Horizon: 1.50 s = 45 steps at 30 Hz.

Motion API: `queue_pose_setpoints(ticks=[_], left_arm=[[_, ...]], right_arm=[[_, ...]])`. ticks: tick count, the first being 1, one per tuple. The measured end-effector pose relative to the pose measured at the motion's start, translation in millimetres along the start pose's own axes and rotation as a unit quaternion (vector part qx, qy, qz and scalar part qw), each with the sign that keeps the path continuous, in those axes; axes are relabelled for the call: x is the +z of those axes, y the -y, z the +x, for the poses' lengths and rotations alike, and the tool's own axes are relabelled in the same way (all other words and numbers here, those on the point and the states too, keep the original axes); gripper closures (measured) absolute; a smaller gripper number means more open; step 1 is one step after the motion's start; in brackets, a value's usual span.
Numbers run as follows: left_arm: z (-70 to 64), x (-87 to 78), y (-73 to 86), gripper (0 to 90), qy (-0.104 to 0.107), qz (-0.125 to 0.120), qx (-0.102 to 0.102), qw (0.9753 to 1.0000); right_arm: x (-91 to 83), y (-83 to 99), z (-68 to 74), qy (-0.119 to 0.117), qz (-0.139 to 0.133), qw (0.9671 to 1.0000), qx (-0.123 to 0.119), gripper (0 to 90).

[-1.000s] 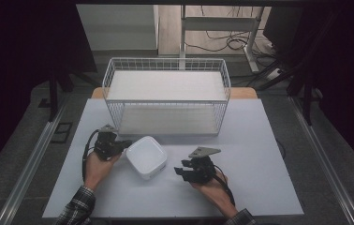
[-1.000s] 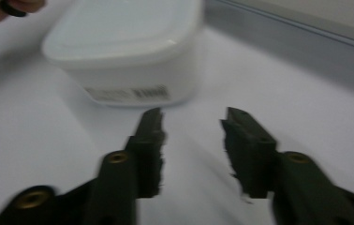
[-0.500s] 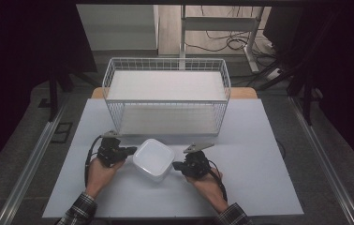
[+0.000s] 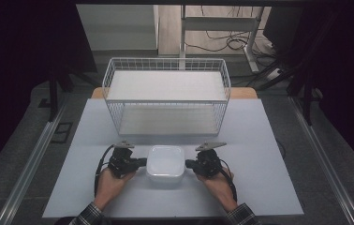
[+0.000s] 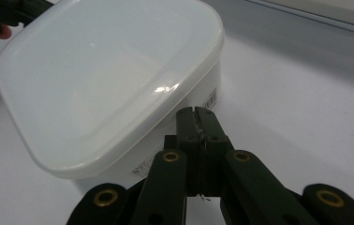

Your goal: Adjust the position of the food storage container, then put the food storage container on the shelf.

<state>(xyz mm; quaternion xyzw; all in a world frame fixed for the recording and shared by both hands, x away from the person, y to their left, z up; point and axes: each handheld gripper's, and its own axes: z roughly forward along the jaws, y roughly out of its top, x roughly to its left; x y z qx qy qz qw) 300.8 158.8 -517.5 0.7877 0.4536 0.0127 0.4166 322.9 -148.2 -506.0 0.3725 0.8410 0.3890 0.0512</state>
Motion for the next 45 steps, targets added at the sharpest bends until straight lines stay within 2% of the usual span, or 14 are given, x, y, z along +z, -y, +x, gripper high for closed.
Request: queue_pose_setpoints(ticks=[8,11,12,13,16,17,19,22,23,25,27,32,38,45], left_arm=[[-9.8,7.2,0.1,90.0,0.001,0.002,0.003,1.0000],[-8.5,3.3,-0.2,89.3,-0.015,-0.008,0.014,0.9998],[-9.3,-0.7,0.7,79.6,-0.032,-0.015,0.028,0.9990],[-9.3,-0.7,0.7,74.7,-0.032,-0.015,0.028,0.9990],[-11.8,-4.2,4.5,66.1,-0.042,-0.024,0.045,0.9978],[-14.1,-6.1,7.6,57.9,-0.056,-0.026,0.059,0.9964],[-14.1,-8.5,10.9,48.4,-0.058,-0.034,0.064,0.9957],[-12.1,-11.2,14.0,40.2,-0.053,-0.044,0.067,0.9954],[-9.9,-12.8,17.2,33.5,-0.051,-0.049,0.068,0.9952],[-8.6,-13.4,18.8,30.5,-0.050,-0.050,0.068,0.9952],[-4.9,-14.3,22.5,22.4,-0.044,-0.049,0.062,0.9959],[-3.3,-14.0,25.1,14.5,-0.043,-0.033,0.069,0.9962],[-0.9,-14.7,25.4,6.3,-0.036,-0.041,0.078,0.9955],[-1.9,-16.3,21.3,4.3,-0.019,-0.047,0.080,0.9955]], right_arm=[[-9.3,3.2,-5.6,0.013,0.009,0.9999,-0.005,88.6],[-8.8,3.7,-6.7,0.013,0.015,0.9997,-0.012,85.3],[-11.5,3.6,-5.9,0.028,0.013,0.9992,-0.025,81.8],[-13.9,3.5,-5.9,0.036,0.010,0.9988,-0.032,79.7],[-18.9,4.0,-7.0,0.042,0.001,0.9984,-0.038,74.9],[-23.8,5.1,-9.2,0.042,-0.005,0.9984,-0.037,69.2],[-27.7,6.9,-10.8,0.039,-0.010,0.9984,-0.041,62.6],[-30.9,8.7,-11.9,0.042,-0.012,0.9978,-0.050,53.8],[-33.3,11.2,-12.7,0.047,-0.017,0.9966,-0.065,42.7],[-34.3,12.7,-13.7,0.050,-0.019,0.9958,-0.074,38.3],[-36.6,16.2,-16.9,0.050,-0.028,0.9950,-0.082,23.0],[-34.8,18.1,-19.3,0.053,-0.032,0.9953,-0.074,9.2],[-30.4,19.3,-19.6,0.052,-0.023,0.9956,-0.074,3.6],[-31.5,16.7,-20.7,0.033,-0.044,0.9974,-0.048,2.6]])
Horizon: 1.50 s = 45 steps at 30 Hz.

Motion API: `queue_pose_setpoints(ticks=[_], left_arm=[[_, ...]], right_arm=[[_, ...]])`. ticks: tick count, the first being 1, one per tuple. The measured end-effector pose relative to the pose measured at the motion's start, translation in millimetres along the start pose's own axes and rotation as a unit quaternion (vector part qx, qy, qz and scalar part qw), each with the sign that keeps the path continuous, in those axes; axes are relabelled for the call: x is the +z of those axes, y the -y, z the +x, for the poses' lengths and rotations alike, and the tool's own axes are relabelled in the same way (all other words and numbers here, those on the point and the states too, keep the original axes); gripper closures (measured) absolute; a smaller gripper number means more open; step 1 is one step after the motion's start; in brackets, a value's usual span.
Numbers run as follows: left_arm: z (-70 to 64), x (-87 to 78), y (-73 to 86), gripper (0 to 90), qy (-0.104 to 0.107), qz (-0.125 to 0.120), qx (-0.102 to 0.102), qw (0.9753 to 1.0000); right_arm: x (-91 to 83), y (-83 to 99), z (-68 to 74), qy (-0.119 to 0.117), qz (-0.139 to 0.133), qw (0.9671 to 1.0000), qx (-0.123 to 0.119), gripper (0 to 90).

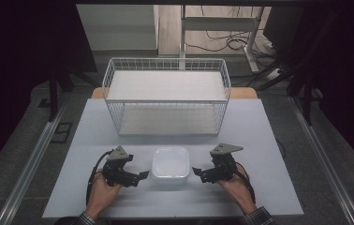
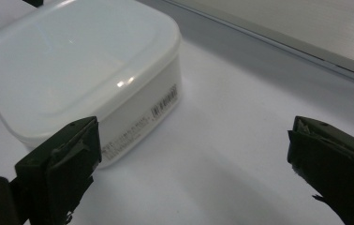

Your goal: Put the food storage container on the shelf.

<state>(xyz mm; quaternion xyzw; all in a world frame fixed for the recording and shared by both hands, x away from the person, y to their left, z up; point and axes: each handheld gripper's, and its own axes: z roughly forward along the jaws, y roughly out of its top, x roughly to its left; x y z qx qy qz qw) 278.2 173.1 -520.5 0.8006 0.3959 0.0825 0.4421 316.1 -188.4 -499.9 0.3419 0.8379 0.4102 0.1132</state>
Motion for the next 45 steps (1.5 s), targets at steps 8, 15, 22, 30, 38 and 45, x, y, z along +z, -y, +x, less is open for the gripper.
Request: queue_pose_setpoints(ticks=[8,15,22,30,38,45], left_arm=[[1.0,-4.6,-11.5,5.4,0.021,-0.003,-0.013,0.9997],[-3.9,-0.9,-22.6,3.3,0.034,-0.001,-0.010,0.9994],[-7.5,9.8,-32.7,5.9,0.050,0.003,-0.012,0.9987],[-6.7,29.0,-33.2,11.1,0.073,0.026,-0.021,0.9968],[-6.8,25.2,-27.5,28.8,0.133,0.046,-0.055,0.9886],[-8.8,7.5,-23.4,55.9,0.127,0.031,-0.064,0.9894]], right_arm=[[-1.5,-13.3,10.0,-0.013,-0.006,0.9999,-0.004,3.0],[0.1,-23.5,17.1,-0.005,-0.008,0.9999,0.005,2.2],[6.1,-34.3,30.7,-0.015,0.003,0.9998,-0.011,3.0],[26.9,-35.3,27.9,-0.042,0.041,0.9978,0.029,8.7],[23.9,-29.9,26.3,-0.102,0.059,0.9910,0.064,23.7],[7.2,-28.9,22.5,-0.098,0.067,0.9866,0.112,54.8]])
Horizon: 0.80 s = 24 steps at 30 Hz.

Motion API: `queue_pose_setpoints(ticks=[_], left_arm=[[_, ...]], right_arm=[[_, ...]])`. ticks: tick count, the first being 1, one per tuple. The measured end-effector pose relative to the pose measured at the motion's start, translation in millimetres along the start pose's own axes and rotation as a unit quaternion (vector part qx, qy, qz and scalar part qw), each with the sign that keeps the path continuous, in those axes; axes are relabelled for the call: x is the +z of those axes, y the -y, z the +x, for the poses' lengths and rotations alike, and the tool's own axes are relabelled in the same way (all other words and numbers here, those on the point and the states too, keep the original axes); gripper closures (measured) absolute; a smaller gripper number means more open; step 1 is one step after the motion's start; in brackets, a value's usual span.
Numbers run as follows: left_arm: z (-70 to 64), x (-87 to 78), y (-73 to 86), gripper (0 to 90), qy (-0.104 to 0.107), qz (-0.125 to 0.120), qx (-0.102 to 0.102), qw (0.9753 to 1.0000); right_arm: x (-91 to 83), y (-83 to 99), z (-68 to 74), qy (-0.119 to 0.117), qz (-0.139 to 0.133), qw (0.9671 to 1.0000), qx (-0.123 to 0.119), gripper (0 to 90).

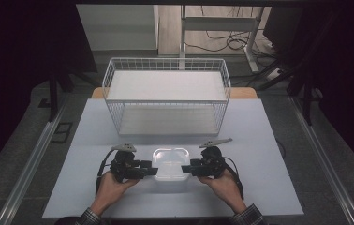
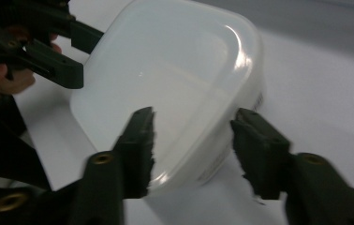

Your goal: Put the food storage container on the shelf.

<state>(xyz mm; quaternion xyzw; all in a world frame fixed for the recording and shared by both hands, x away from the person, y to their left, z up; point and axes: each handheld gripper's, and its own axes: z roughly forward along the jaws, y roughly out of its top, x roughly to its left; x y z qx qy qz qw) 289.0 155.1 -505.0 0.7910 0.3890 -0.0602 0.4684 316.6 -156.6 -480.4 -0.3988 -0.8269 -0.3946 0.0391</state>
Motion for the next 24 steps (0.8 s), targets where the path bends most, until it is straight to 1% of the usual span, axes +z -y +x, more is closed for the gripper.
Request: queue_pose_setpoints(ticks=[1,2,4,5,6,7,8,9,10,11,12,13,14,15,16,17,19,21,22,24], left_arm=[[-1.0,-2.7,1.0,58.7,0.003,-0.003,-0.007,1.0000],[-1.7,-3.4,1.6,60.5,0.004,-0.005,-0.011,0.9999],[-2.7,-4.1,2.0,63.3,0.004,-0.006,-0.014,0.9999],[-3.8,-4.7,2.1,63.3,0.002,-0.009,-0.017,0.9998],[-4.6,-5.0,2.1,65.5,-0.001,-0.013,-0.017,0.9998],[-5.4,-5.3,1.8,67.6,-0.002,-0.020,-0.020,0.9996],[-6.3,-5.4,1.1,69.8,-0.005,-0.026,-0.020,0.9995],[-7.5,-4.9,0.0,74.2,-0.015,-0.033,-0.021,0.9991],[-7.5,-4.9,0.0,76.6,-0.015,-0.033,-0.021,0.9991],[-7.4,-4.5,-0.2,76.6,-0.014,-0.038,-0.024,0.9989],[-7.4,-4.1,-0.7,78.2,-0.016,-0.041,-0.028,0.9986],[-7.1,-3.3,-1.6,79.2,-0.024,-0.045,-0.031,0.9982],[-7.1,-3.3,-1.6,79.8,-0.024,-0.045,-0.031,0.9982],[-7.0,-3.0,-2.3,80.2,-0.032,-0.048,-0.033,0.9978],[-7.0,-3.0,-2.3,80.2,-0.032,-0.048,-0.033,0.9978],[-7.5,-3.6,-2.9,80.2,-0.040,-0.052,-0.031,0.9973],[-7.5,-4.5,-3.4,80.2,-0.041,-0.056,-0.032,0.9971],[-7.6,-8.5,-6.3,80.2,-0.043,-0.065,-0.029,0.9966],[-7.6,-8.5,-6.3,80.2,-0.043,-0.065,-0.029,0.9966],[-8.6,-12.6,-10.1,80.3,-0.044,-0.070,-0.026,0.9962]], right_arm=[[-5.4,0.6,0.2,-0.002,0.001,0.9999,0.017,61.8],[-7.3,1.6,0.2,-0.005,0.001,0.9996,0.026,63.4],[-8.4,3.1,0.7,-0.006,-0.003,0.9995,0.030,64.6],[-9.6,4.4,1.4,-0.006,-0.005,0.9993,0.035,65.8],[-11.3,5.1,1.7,-0.006,-0.009,0.9991,0.042,68.0],[-12.4,5.4,1.6,-0.004,-0.013,0.9990,0.042,69.6],[-13.6,5.5,1.2,0.001,-0.019,0.9990,0.042,71.2],[-15.9,5.4,-0.1,0.005,-0.030,0.9985,0.045,75.3],[-15.9,5.4,-0.1,0.005,-0.030,0.9985,0.045,75.3],[-16.6,5.5,-0.2,0.010,-0.037,0.9982,0.046,76.9],[-16.7,5.7,0.1,0.020,-0.041,0.9981,0.040,77.1],[-16.0,6.0,2.1,0.031,-0.047,0.9978,0.034,77.2],[-16.0,6.0,2.1,0.031,-0.047,0.9978,0.034,77.2],[-14.8,5.8,4.5,0.045,-0.050,0.9975,0.022,77.2],[-14.8,5.8,4.5,0.045,-0.050,0.9975,0.022,77.2],[-13.6,4.8,6.1,0.051,-0.052,0.9972,0.015,77.2],[-13.3,4.0,6.1,0.053,-0.055,0.9970,0.011,77.2],[-14.0,0.2,5.8,0.047,-0.066,0.9967,0.007,77.1],[-14.0,0.2,5.8,0.047,-0.066,0.9967,0.007,77.1],[-16.1,-3.9,7.4,0.044,-0.074,0.9963,0.000,77.1]])
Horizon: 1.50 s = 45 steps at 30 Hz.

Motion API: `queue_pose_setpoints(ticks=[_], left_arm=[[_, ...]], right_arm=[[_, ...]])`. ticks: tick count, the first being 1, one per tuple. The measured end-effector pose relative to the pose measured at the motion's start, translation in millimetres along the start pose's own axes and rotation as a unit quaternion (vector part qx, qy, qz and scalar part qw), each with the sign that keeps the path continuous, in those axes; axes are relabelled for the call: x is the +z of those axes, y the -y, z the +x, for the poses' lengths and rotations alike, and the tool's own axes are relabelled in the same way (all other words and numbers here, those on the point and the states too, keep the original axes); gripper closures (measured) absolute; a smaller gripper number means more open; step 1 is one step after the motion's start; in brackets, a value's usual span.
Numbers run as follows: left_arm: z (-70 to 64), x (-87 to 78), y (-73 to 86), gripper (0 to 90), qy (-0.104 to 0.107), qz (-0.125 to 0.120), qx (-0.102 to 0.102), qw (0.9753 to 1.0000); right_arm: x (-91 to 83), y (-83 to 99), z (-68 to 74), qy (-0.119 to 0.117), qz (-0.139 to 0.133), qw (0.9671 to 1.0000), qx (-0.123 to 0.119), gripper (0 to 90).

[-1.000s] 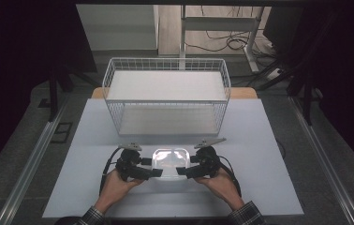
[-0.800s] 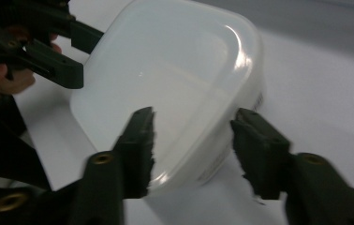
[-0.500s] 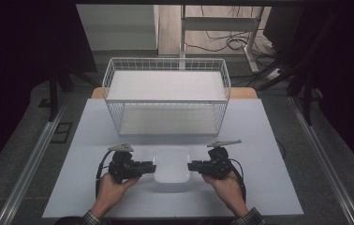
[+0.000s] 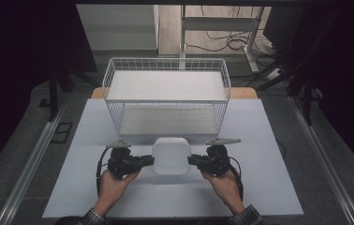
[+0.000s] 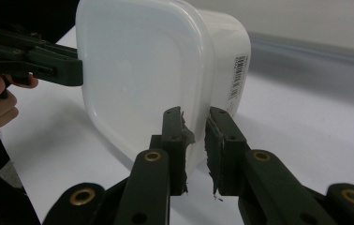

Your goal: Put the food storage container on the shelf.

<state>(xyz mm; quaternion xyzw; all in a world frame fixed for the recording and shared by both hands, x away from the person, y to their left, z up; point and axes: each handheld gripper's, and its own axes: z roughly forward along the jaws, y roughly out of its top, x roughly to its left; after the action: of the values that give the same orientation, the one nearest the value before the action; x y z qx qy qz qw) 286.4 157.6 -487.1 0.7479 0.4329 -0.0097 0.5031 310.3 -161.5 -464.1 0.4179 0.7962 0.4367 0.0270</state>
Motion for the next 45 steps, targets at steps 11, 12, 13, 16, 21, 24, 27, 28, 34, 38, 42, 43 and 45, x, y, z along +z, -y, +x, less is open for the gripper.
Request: queue_pose_setpoints(ticks=[11,12,13,16,21,24,27,28,34,38,42,43,45], left_arm=[[-4.2,-8.8,-21.0,80.3,-0.004,-0.008,0.013,0.9999],[-4.8,-10.0,-23.8,80.3,-0.005,-0.010,0.014,0.9998],[-5.4,-11.4,-26.5,80.2,-0.005,-0.011,0.016,0.9998],[-6.7,-16.0,-35.0,80.2,-0.008,-0.016,0.020,0.9997],[-9.4,-24.1,-52.0,80.1,-0.018,-0.023,0.029,0.9992],[-9.9,-26.7,-57.7,80.2,-0.020,-0.027,0.031,0.9990],[-12.0,-32.6,-69.5,80.1,-0.023,-0.034,0.036,0.9985],[-12.0,-32.6,-69.5,80.1,-0.023,-0.034,0.036,0.9985],[-16.6,-44.0,-88.0,80.1,-0.028,-0.048,0.046,0.9974],[-18.3,-51.4,-100.5,80.1,-0.030,-0.055,0.048,0.9969],[-19.5,-58.5,-114.1,80.0,-0.032,-0.063,0.051,0.9962],[-19.8,-60.2,-117.5,80.0,-0.032,-0.064,0.051,0.9961],[-20.4,-63.5,-124.8,80.0,-0.032,-0.068,0.053,0.9957]], right_arm=[[-10.2,-17.4,1.5,-0.007,-0.023,0.9996,-0.012,77.3],[-11.6,-20.1,2.0,-0.007,-0.025,0.9996,-0.013,77.3],[-13.0,-23.0,2.4,-0.007,-0.028,0.9995,-0.015,77.3],[-16.7,-32.1,3.9,-0.009,-0.035,0.9992,-0.020,77.4],[-20.9,-49.5,6.4,-0.008,-0.047,0.9985,-0.028,77.5],[-22.2,-55.4,6.6,-0.010,-0.051,0.9982,-0.029,77.5],[-25.5,-66.8,8.7,-0.009,-0.058,0.9977,-0.032,77.4],[-25.5,-66.8,8.7,-0.009,-0.058,0.9977,-0.032,77.4],[-33.6,-87.5,13.5,-0.007,-0.073,0.9962,-0.047,77.4],[-39.0,-101.5,17.9,-0.008,-0.078,0.9956,-0.051,77.4],[-42.9,-117.1,20.4,-0.009,-0.088,0.9945,-0.057,77.4],[-43.8,-119.7,20.8,-0.010,-0.089,0.9943,-0.057,77.4],[-45.8,-126.1,21.5,-0.010,-0.093,0.9939,-0.059,77.4]])
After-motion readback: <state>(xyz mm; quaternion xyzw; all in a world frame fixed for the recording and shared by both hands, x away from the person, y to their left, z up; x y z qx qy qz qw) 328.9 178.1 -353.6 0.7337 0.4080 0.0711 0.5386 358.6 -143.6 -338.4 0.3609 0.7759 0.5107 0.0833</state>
